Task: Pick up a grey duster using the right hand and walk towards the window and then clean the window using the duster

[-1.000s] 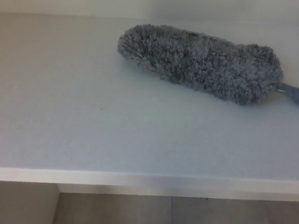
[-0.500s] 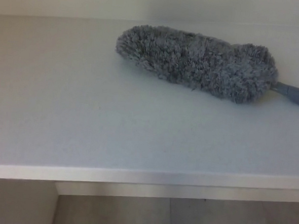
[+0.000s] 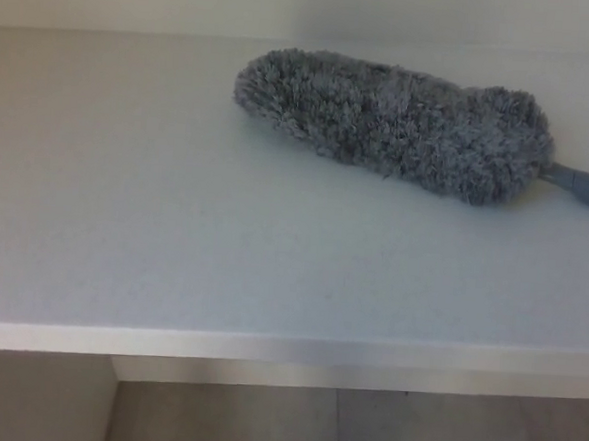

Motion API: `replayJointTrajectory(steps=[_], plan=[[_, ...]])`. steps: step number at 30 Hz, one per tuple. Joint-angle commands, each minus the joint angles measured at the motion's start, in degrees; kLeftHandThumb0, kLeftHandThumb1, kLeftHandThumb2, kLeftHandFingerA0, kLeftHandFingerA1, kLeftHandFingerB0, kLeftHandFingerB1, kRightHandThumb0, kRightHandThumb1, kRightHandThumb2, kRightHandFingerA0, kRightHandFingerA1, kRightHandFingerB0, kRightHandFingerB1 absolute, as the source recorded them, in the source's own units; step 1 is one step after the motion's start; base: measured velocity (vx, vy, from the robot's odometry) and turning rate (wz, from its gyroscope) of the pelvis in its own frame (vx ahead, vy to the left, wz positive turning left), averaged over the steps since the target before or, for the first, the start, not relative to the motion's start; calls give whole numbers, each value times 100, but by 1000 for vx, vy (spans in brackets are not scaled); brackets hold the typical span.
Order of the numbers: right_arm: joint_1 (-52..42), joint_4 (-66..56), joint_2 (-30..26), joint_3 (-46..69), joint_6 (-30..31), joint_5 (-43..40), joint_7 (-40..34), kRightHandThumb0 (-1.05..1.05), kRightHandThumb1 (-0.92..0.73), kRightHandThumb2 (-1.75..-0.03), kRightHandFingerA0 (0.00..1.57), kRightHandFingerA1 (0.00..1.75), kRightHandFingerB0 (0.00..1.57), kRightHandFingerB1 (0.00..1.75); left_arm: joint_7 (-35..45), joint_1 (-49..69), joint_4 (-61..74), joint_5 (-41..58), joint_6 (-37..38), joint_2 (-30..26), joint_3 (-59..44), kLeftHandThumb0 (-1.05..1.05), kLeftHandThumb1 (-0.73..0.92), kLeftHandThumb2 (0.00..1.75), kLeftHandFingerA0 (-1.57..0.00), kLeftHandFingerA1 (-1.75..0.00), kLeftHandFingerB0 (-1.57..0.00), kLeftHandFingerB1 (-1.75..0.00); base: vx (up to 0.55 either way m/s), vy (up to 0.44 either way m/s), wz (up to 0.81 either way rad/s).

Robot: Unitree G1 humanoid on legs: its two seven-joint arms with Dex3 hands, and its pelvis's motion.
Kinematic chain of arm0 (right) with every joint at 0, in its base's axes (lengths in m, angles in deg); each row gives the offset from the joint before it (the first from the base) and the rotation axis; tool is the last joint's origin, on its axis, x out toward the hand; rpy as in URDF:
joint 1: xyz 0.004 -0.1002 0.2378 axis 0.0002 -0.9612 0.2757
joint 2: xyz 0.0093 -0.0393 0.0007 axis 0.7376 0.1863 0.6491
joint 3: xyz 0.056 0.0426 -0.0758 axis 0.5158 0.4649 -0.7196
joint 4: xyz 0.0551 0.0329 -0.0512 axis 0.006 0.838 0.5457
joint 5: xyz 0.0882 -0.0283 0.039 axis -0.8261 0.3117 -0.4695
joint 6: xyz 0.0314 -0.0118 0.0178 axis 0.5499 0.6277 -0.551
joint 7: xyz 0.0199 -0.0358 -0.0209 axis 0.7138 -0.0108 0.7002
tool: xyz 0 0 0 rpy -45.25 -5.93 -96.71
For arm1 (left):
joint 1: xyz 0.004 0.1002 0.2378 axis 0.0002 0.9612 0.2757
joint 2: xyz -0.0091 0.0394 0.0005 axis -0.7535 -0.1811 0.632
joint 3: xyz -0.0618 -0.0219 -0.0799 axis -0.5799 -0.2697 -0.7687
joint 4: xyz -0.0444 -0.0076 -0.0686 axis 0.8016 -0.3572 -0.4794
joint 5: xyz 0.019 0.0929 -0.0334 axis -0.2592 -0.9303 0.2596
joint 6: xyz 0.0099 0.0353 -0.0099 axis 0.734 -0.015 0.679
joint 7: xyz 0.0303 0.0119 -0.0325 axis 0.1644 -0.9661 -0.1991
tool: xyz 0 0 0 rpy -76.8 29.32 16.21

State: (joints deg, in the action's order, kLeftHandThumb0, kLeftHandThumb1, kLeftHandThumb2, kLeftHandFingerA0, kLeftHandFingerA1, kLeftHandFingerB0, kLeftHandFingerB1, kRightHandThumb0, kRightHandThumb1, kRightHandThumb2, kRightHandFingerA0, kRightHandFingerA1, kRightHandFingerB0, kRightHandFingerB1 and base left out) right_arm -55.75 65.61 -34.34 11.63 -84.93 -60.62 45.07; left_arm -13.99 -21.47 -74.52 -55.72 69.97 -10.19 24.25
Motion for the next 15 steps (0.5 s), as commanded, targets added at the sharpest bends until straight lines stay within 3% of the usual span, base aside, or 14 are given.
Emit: replayJointTrajectory(steps=[1,2,3,9,12,13,15], plan=[[-242,86,-472,-1795,-1014,1346,-1862,-17,-58,-78,93,102,99,84,-530,-278,68,-331,122,-245,278,-1,69,83,-89,-113,-79,-83,0,0,0],[-243,103,-490,-1865,-1016,1304,-1898,-17,-58,-78,93,102,99,84,-535,-279,65,-327,123,-247,285,-1,69,83,-89,-113,-79,-83,0,0,0],[-628,-286,-824,-2910,-1014,2427,-2563,-21,-64,-84,88,125,93,96,-689,-172,143,-516,381,-111,436,5,67,90,-82,-114,-79,-84,0,0,0],[-791,-399,-1020,-3606,-1011,2559,-3142,-21,-58,-82,90,126,96,93,-783,-104,199,-579,405,-127,557,3,68,89,-84,-113,-81,-84,0,0,0],[-711,-52,-1153,-4188,-1124,2606,-2940,-26,-58,-76,95,121,94,90,-1189,173,400,-1038,584,-171,876,5,63,82,-82,-110,-79,-85,0,0,0],[-698,-216,-1252,-4390,-883,2664,-2700,-34,-62,-64,95,90,93,69,-1312,139,305,-1213,515,-230,1053,-8,66,67,-80,-112,-77,-82,0,0,0],[-591,-177,-1333,-4636,-803,2602,-2673,-30,-62,-70,94,88,93,71,-1284,122,250,-1285,571,-280,1209,-10,64,66,-86,-116,-81,-88,0,0,0]])
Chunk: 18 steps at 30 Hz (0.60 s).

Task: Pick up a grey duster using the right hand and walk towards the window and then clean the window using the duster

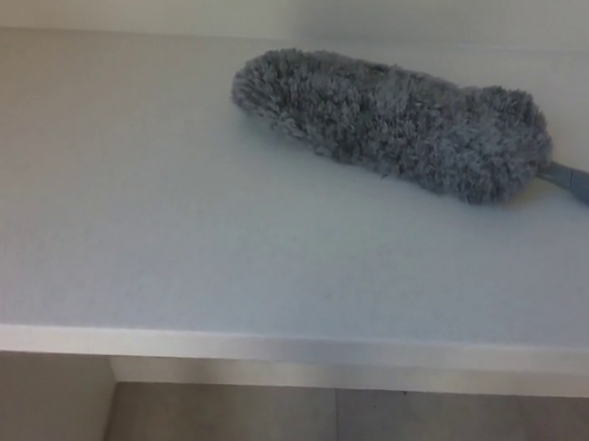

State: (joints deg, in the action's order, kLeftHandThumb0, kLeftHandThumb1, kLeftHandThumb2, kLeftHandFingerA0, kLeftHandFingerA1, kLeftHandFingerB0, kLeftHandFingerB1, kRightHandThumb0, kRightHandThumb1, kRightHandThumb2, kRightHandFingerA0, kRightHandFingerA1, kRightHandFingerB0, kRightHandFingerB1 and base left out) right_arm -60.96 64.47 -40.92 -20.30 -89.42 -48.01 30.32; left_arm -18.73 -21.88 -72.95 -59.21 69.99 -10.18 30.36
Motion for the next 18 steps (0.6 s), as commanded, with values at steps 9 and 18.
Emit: replayJointTrajectory(steps=[9,18], plan=[[378,304,-528,-1935,-48,672,-929,-35,-63,-58,83,73,88,62,-887,235,290,-1463,201,-637,1552,-12,56,58,-70,-85,-79,-72,0,0,0],[249,593,-546,-1905,-455,245,-1406,-23,-59,-60,84,86,78,56,-858,254,160,-1018,328,-536,1368,-10,58,67,-79,-102,-84,-83,0,0,0]])
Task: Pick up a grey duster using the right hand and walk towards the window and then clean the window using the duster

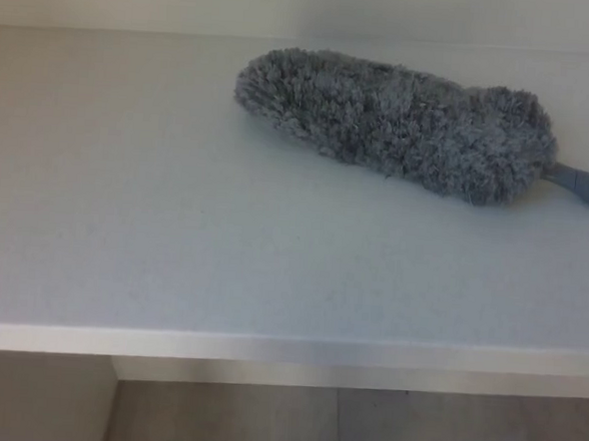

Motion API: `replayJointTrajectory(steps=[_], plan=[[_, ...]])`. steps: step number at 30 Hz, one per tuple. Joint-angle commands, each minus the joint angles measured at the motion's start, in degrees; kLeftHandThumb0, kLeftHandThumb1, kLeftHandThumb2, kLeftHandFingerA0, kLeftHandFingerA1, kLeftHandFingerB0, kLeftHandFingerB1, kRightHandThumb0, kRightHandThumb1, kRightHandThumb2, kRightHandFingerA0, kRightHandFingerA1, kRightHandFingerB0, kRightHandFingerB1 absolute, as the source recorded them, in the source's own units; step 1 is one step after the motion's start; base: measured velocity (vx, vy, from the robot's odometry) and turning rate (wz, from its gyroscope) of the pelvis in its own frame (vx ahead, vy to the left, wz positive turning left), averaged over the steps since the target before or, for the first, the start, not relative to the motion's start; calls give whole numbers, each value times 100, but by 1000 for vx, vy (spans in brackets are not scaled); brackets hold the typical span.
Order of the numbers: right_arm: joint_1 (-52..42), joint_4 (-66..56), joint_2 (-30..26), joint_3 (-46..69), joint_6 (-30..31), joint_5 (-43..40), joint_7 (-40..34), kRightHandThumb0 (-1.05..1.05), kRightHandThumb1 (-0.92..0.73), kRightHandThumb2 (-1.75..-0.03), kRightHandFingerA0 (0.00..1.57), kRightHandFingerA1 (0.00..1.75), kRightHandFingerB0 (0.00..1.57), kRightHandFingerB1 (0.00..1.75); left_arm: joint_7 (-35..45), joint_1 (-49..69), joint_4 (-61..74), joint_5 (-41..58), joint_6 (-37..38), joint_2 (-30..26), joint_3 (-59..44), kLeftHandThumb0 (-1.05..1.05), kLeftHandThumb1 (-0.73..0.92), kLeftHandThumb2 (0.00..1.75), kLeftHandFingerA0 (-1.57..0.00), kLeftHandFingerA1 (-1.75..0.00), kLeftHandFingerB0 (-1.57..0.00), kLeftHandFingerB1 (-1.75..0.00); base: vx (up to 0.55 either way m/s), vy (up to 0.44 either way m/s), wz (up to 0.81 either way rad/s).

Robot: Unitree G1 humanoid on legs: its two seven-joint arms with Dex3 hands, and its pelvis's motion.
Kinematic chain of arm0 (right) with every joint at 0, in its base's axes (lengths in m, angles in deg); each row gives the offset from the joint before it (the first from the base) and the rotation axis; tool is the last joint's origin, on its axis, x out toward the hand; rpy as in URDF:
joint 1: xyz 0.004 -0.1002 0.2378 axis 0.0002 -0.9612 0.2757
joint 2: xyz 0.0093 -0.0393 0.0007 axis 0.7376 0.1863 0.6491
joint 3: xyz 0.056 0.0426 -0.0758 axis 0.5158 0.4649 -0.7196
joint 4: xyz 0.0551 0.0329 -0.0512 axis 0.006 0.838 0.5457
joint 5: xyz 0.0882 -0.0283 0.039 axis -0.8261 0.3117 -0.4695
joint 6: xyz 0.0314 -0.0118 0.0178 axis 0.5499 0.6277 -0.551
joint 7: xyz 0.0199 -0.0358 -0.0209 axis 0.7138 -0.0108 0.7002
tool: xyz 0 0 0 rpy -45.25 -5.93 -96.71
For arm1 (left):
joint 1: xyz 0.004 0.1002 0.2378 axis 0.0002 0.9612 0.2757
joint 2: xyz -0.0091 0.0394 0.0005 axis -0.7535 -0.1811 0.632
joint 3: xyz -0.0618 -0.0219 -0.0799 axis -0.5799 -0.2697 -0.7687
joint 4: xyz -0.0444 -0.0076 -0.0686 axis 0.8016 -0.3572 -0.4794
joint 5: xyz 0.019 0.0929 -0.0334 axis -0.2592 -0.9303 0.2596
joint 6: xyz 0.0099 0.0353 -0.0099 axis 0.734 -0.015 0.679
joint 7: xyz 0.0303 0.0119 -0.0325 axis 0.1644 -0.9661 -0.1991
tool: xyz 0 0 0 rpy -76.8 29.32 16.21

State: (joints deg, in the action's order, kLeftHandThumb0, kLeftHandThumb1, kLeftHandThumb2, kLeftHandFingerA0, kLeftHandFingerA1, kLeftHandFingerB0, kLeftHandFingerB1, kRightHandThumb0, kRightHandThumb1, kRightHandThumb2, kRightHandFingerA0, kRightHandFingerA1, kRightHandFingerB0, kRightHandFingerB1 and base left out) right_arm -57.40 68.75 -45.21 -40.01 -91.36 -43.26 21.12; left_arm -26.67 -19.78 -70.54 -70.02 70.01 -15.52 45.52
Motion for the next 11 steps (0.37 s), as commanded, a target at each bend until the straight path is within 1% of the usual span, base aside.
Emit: replayJointTrajectory(steps=[1,3,4,5,7,8,11], plan=[[-145,206,-116,83,-316,-247,-594,-23,-59,-60,84,86,78,56,-31,59,-104,110,357,12,-196,-10,58,67,-79,-102,-84,-83,0,0,0],[-130,249,-117,68,-346,-251,-624,-23,-59,-60,84,86,78,56,-23,52,-115,89,363,19,-226,-10,58,67,-79,-102,-84,-83,0,0,0],[-172,277,-136,8,-418,-184,-779,-28,-65,-60,90,84,82,53,-26,38,-186,90,362,16,-253,-5,59,67,-74,-98,-83,-83,0,0,0],[-239,307,-164,-78,-520,-82,-1005,-28,-65,-60,90,84,82,53,-34,18,-292,95,360,10,-289,-5,59,67,-74,-98,-83,-83,0,0,0],[-226,343,-171,-123,-543,-102,-1046,-28,-65,-60,90,84,82,53,-26,2,-327,76,380,12,-316,-5,59,67,-74,-98,-83,-83,0,0,0],[-228,268,-172,-131,-574,-117,-1061,-30,-69,-61,85,94,81,61,-59,-92,-306,115,307,30,-360,-7,61,69,-77,-112,-84,-82,0,0,0],[-224,127,-171,-155,-627,-157,-1104,-31,-69,-61,86,91,82,61,-113,-270,-326,143,249,54,-431,-9,60,71,-81,-107,-83,-83,0,0,0]])
